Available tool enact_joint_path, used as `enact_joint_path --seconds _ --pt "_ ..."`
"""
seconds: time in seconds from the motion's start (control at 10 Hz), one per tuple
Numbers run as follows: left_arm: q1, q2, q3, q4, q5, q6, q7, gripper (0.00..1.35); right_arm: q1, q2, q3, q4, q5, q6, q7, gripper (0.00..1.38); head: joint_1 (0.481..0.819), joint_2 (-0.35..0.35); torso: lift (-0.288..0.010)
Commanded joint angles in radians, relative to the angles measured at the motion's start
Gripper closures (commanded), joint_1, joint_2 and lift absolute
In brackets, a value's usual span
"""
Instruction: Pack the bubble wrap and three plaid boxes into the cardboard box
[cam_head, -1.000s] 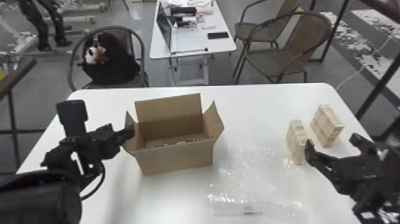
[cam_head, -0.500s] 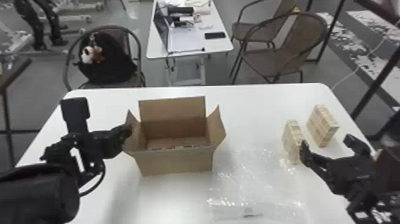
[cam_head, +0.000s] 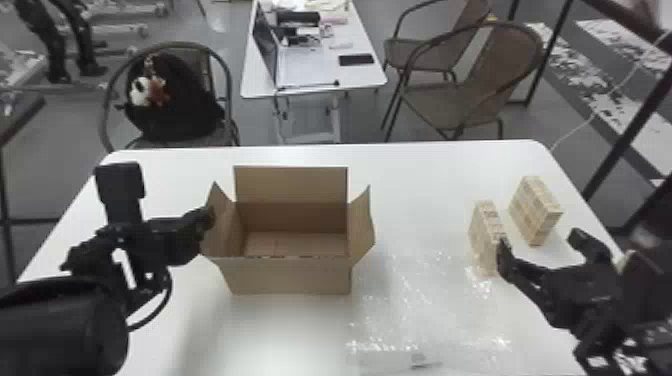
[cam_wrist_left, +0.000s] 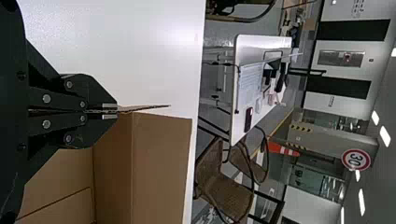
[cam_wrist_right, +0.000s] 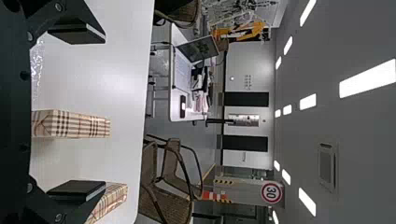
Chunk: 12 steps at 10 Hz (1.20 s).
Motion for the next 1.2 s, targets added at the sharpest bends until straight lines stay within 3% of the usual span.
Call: enact_joint_path --seconds 0.0,0.3,0.4,0.5,0.7,0.8,1.0,1.1 --pt "0.003 -0.004 -0.001 -0.001 -0.002 -0.003 0.001 1.22 0.0 0.0 -0.001 0.005 -0.002 -0.006 -0.001 0.18 0.695 0.048 -0.092" --pt "0.004 -0.004 -0.001 -0.001 -0.003 -0.007 0.001 1.22 -0.005 0.012 -0.001 0.053 -0.011 -0.018 -0.002 0.18 0.695 0.047 -0.092" --pt "0.008 -0.004 0.001 -0.001 -0.003 -0.012 0.001 1.22 -0.023 0.028 0.011 0.1 -0.047 -0.023 -0.004 0.18 0.695 0.045 -0.092" --pt "0.009 -0.004 0.002 -0.001 -0.003 -0.014 0.001 1.22 -0.032 0.046 0.026 0.108 -0.022 -0.022 -0.005 0.18 0.695 0.046 -0.092" --pt "0.012 -0.004 0.005 -0.001 -0.003 -0.021 0.002 1.22 -0.032 0.031 0.066 0.125 0.016 0.011 -0.028 0.18 0.695 0.061 -0.092" --pt "0.015 -0.004 0.005 -0.001 -0.003 -0.023 0.002 1.22 -0.029 0.02 0.074 0.156 -0.022 0.028 -0.044 0.18 0.695 0.071 -0.092" --pt "0.017 -0.004 0.002 0.001 -0.003 -0.026 0.002 1.22 -0.034 0.005 0.111 0.091 0.036 0.195 -0.12 0.18 0.695 0.074 -0.092" --pt "0.017 -0.004 -0.003 0.001 -0.009 -0.026 0.002 1.22 -0.067 -0.003 0.138 0.122 -0.002 0.244 -0.127 0.18 0.695 0.072 -0.092"
